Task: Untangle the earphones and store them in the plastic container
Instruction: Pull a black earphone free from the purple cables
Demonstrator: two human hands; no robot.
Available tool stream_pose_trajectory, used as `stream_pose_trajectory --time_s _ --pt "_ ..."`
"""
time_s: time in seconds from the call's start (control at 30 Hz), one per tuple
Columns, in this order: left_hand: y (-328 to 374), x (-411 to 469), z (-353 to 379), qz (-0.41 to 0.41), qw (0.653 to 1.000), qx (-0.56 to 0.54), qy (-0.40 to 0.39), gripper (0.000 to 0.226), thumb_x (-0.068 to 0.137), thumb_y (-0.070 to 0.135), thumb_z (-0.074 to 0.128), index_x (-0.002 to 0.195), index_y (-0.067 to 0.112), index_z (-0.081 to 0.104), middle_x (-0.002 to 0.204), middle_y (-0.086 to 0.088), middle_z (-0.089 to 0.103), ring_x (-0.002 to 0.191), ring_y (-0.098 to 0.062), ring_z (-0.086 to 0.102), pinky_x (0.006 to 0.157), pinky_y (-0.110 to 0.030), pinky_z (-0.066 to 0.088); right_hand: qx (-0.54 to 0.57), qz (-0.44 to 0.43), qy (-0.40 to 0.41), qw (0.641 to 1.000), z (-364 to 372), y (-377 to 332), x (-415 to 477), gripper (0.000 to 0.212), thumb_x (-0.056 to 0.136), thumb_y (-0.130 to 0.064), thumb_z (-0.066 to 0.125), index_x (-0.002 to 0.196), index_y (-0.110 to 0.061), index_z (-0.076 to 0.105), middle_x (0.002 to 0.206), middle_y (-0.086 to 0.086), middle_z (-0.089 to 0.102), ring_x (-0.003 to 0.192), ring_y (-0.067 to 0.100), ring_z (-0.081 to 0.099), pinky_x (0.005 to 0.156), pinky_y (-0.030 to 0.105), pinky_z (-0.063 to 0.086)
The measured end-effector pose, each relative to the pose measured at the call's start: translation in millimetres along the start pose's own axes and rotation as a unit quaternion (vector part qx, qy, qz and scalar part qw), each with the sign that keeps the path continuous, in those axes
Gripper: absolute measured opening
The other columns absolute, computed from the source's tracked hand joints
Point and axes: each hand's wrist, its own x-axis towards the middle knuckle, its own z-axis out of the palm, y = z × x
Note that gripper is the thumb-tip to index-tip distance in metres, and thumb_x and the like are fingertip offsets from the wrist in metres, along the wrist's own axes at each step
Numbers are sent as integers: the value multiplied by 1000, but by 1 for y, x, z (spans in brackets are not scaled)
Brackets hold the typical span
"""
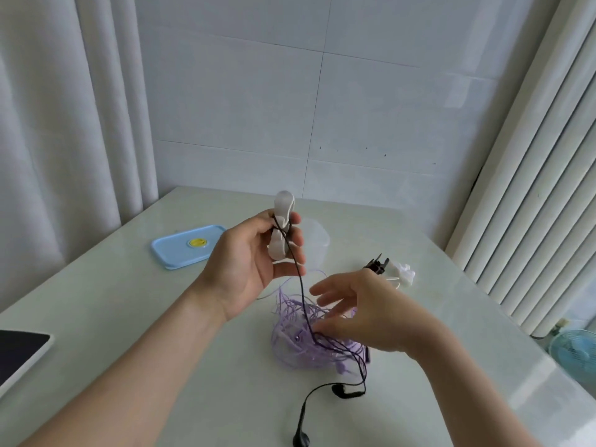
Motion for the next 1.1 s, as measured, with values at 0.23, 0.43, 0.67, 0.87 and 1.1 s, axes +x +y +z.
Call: stream_pose_trajectory --time_s 0.23,0.43,0.67,0.87,1.1 --pt "-8 -3 2 -61 993 77 -69 33 92 21 48 108 0 67 86 -17 60 68 -31 58 68 -42 55 -111 18 -25 993 14 -3 4 76 61 -66 87 131 -49 60 109 -20 66 97 -2 58 83 24 50" --pt "-9 -3 -2 -66 990 98 -74 38 88 19 50 112 -4 68 93 -22 67 70 -30 63 67 -39 57 -115 -41 121 985 24 -3 13 25 80 -28 81 72 -42 61 65 -19 61 59 -3 55 56 15 34" --pt "-3 -6 -1 -84 990 84 -80 28 89 19 55 109 1 63 96 -20 68 71 -32 65 62 -39 59 -81 -84 258 959 31 12 27 23 90 -16 72 102 -37 76 92 -20 67 87 7 59 80 26 44" --pt "-7 -3 0 -27 981 190 0 17 95 16 64 107 5 68 104 -18 77 80 -30 74 76 -42 61 447 2 151 882 4 -22 4 43 103 -30 46 85 0 70 82 26 76 70 39 72 67 41 54" --pt "-15 -2 -1 29 934 354 48 16 95 14 77 111 13 74 95 -6 82 88 -25 79 84 -45 65 379 5 220 899 -5 -14 2 18 100 -17 66 90 -3 72 54 1 37 46 20 35 47 27 32"
